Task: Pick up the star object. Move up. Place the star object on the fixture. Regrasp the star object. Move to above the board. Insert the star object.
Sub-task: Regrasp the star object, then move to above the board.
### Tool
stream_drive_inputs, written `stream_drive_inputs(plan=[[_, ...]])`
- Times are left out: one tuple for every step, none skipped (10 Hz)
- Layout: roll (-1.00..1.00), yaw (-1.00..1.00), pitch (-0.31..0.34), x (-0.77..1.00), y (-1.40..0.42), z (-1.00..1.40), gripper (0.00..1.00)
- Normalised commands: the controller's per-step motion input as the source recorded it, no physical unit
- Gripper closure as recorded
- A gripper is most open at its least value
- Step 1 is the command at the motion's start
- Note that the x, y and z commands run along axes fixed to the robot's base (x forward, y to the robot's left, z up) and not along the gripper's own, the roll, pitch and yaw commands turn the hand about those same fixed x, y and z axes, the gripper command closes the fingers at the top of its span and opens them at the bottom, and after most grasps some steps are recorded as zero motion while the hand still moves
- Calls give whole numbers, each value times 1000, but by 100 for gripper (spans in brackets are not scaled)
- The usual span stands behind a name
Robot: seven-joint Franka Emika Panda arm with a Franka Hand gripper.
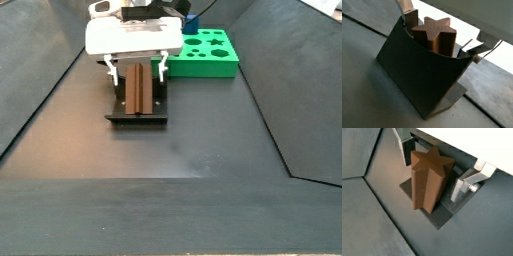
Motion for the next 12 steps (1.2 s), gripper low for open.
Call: stream_drive_inputs(plan=[[48, -34, -15, 14, -11, -173, 0], [47, -29, -13, 13, -10, -172, 0], [46, -26, -12, 13, -10, -172, 0], [0, 0, 0, 0, 0, 0, 100], [-110, 470, -66, 206, 349, 1000, 100], [-123, 449, -71, 204, 346, 1000, 100], [-110, 349, -113, 197, 333, 1000, 100], [-53, 252, -169, 190, 317, 1000, 100], [-14, 172, -197, 186, 309, 1000, 100], [-4, 70, -187, 180, 300, 1000, 100], [-6, 2, -170, 175, 289, 1000, 100], [-11, -46, -145, 169, 281, 1000, 100]])
